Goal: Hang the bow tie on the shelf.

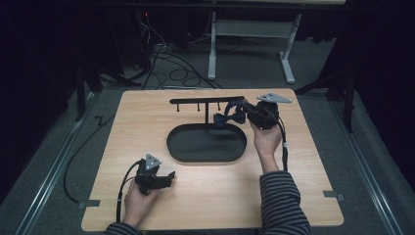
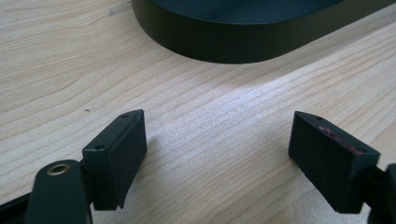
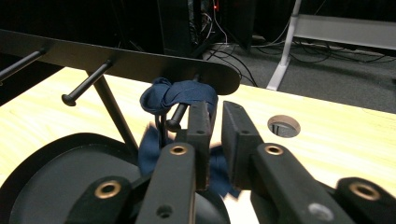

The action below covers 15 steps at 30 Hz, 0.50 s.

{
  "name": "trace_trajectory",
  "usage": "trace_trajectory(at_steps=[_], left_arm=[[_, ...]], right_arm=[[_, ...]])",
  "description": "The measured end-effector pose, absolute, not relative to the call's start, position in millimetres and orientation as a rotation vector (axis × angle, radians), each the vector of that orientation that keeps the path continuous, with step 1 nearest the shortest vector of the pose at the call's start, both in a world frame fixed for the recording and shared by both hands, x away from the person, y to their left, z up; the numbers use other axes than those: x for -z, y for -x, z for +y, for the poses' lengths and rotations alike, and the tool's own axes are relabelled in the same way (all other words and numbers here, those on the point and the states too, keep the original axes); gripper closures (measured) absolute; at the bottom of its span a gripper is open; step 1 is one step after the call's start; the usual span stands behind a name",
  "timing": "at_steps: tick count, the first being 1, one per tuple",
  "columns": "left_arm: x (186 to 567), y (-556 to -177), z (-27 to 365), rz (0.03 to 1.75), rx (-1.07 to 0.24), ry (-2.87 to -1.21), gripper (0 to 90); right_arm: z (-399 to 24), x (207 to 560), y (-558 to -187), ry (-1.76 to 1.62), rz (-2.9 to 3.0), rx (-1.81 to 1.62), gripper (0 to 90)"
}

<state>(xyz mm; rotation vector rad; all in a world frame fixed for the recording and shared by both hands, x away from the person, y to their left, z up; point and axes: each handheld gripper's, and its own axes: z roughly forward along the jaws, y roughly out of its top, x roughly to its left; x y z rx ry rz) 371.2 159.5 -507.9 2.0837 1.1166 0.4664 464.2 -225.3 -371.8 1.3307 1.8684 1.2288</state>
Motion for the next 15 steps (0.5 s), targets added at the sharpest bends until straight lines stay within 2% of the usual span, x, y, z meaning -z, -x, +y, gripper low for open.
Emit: trace_trajectory(at_steps=[15], left_arm=[[508,-371,159,1.117,-0.466,-2.084,19.8]], right_arm=[[-245,371,-454,-1.362,1.857,-1.267,69.9]])
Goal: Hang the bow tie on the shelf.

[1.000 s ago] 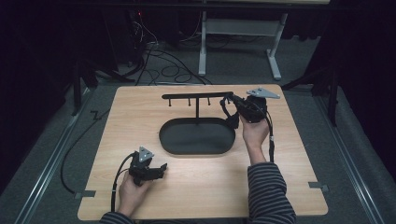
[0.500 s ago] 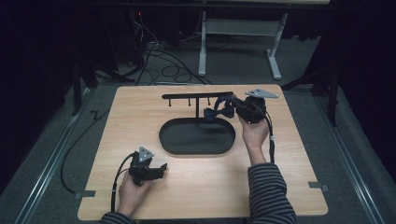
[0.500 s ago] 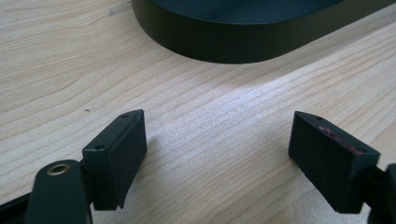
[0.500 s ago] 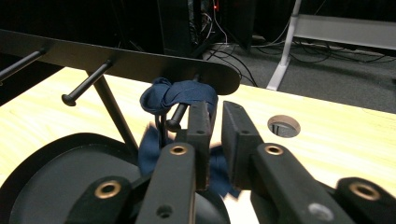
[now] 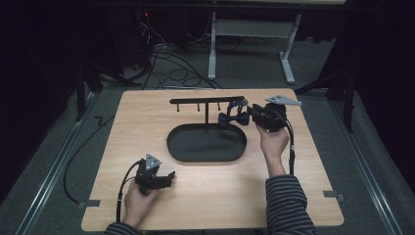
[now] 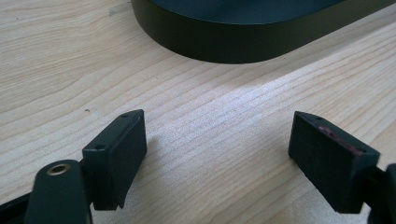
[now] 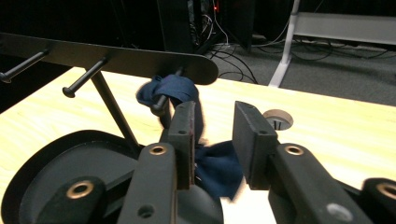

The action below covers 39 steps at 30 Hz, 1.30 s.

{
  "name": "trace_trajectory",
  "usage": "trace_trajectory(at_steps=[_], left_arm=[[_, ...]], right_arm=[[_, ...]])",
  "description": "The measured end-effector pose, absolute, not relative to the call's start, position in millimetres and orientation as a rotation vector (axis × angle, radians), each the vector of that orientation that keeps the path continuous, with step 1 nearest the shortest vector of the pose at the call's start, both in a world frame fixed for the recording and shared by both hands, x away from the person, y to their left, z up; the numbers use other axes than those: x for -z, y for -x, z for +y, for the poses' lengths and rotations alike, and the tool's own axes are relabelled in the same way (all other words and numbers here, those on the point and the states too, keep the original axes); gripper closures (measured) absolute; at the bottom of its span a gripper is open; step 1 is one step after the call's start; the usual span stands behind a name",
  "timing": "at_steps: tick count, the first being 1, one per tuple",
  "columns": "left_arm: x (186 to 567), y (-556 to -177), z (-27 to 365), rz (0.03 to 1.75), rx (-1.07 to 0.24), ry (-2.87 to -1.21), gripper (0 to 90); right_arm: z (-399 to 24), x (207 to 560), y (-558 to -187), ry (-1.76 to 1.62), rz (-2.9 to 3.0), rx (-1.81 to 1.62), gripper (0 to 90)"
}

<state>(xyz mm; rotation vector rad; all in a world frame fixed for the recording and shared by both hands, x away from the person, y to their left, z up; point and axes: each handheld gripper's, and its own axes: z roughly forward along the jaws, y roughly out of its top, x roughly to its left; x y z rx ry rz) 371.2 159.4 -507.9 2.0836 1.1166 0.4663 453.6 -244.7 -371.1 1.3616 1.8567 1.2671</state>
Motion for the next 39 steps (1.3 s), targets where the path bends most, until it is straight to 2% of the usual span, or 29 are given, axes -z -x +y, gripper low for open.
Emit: trace_trajectory(at_steps=[15,39], left_arm=[[508,-371,159,1.117,-0.466,-2.084,19.8],[508,-371,159,1.117,-0.466,-2.084,19.8]], right_arm=[[-258,374,-442,-1.386,1.840,-1.278,56.6],[-273,375,-421,-1.380,1.826,-1.298,53.8]])
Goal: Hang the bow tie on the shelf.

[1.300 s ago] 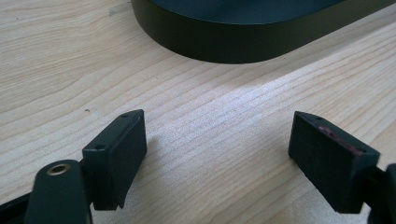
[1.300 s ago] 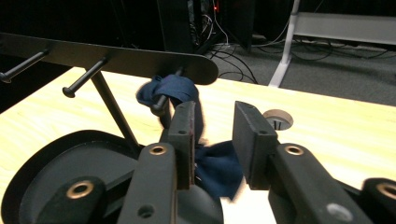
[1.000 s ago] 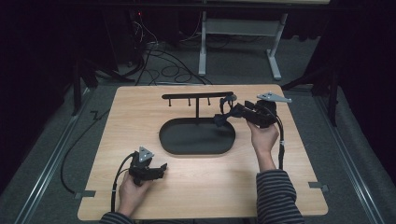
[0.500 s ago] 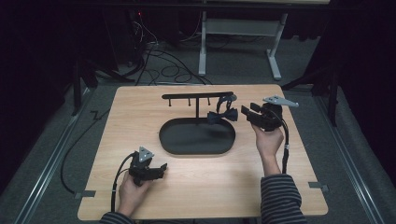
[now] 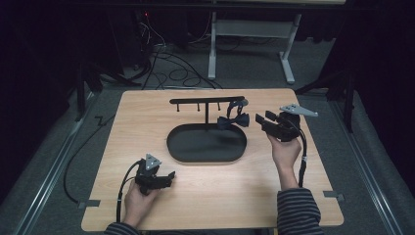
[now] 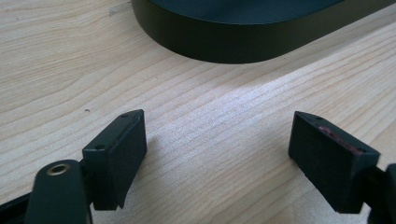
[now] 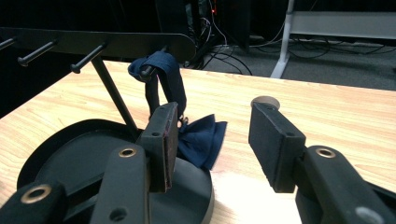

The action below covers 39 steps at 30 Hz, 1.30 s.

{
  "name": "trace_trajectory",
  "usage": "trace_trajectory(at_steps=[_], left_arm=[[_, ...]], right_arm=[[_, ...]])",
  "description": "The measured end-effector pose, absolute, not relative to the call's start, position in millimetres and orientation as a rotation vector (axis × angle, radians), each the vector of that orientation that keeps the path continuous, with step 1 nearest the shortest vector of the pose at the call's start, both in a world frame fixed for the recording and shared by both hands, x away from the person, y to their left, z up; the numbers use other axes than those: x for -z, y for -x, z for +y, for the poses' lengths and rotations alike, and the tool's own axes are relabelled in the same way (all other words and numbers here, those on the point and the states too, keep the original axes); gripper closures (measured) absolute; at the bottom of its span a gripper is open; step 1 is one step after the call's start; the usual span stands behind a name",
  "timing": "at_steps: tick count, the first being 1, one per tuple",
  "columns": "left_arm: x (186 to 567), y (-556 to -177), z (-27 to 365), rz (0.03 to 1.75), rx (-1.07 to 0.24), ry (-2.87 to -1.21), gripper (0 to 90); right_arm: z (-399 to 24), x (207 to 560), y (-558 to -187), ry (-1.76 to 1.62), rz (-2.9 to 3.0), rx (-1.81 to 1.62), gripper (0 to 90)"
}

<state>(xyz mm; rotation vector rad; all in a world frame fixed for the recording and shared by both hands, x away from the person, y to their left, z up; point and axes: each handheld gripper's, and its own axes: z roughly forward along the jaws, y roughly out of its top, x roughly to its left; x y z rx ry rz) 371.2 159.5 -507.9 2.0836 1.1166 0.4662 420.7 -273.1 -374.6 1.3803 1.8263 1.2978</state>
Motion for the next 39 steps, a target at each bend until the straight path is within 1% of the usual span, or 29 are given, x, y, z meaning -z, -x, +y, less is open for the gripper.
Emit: trace_trajectory(at_steps=[9,22,39], left_arm=[[508,-371,159,1.117,-0.466,-2.084,19.8],[508,-371,159,1.117,-0.466,-2.084,19.8],[508,-371,159,1.117,-0.466,-2.083,19.8]], right_arm=[[-277,376,-411,-1.366,1.814,-1.240,54.9],[-278,377,-398,-1.378,1.765,-1.253,48.7],[-279,383,-382,-1.338,1.749,-1.226,46.8]])
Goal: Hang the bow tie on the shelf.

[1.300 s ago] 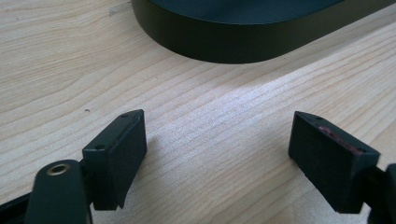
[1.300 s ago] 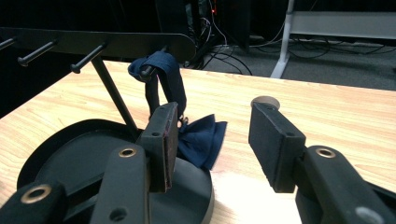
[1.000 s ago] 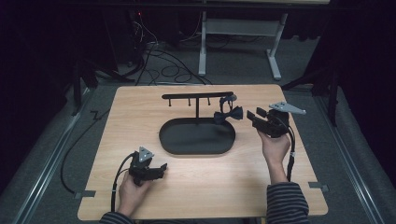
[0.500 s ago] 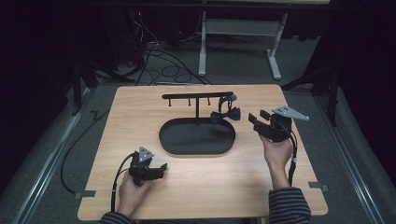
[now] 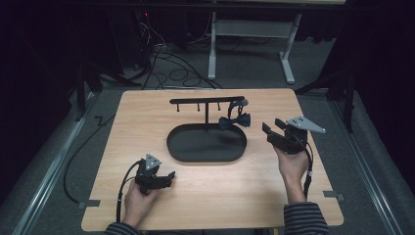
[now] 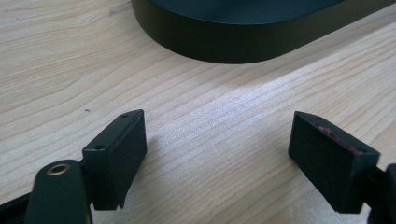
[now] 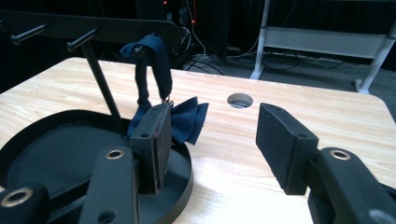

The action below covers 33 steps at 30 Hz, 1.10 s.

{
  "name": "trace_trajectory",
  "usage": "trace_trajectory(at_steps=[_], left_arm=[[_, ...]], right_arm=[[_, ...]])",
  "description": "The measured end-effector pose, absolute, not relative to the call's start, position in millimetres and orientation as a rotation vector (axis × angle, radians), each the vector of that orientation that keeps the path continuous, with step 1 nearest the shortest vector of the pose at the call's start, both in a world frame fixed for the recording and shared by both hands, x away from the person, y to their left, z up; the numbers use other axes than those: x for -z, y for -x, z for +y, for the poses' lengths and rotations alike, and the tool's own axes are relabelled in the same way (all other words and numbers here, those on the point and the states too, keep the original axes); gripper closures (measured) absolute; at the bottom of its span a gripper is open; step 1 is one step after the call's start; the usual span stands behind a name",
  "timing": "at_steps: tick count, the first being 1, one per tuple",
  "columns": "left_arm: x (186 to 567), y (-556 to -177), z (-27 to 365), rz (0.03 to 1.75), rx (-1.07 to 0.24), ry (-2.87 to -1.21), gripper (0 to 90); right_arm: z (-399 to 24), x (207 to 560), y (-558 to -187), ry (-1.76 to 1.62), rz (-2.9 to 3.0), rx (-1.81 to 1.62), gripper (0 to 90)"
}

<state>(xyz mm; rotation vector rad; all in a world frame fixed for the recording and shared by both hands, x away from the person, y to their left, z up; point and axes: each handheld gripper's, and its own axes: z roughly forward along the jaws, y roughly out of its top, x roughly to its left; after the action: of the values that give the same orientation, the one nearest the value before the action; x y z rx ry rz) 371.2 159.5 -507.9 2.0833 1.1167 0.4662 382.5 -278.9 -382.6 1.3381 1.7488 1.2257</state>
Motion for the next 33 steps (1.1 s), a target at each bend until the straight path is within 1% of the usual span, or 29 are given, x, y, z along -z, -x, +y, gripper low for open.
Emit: trace_trajectory(at_steps=[33], left_arm=[[508,-371,159,1.117,-0.466,-2.083,19.8]], right_arm=[[-278,402,-351,-1.314,1.774,-1.224,46.6]])
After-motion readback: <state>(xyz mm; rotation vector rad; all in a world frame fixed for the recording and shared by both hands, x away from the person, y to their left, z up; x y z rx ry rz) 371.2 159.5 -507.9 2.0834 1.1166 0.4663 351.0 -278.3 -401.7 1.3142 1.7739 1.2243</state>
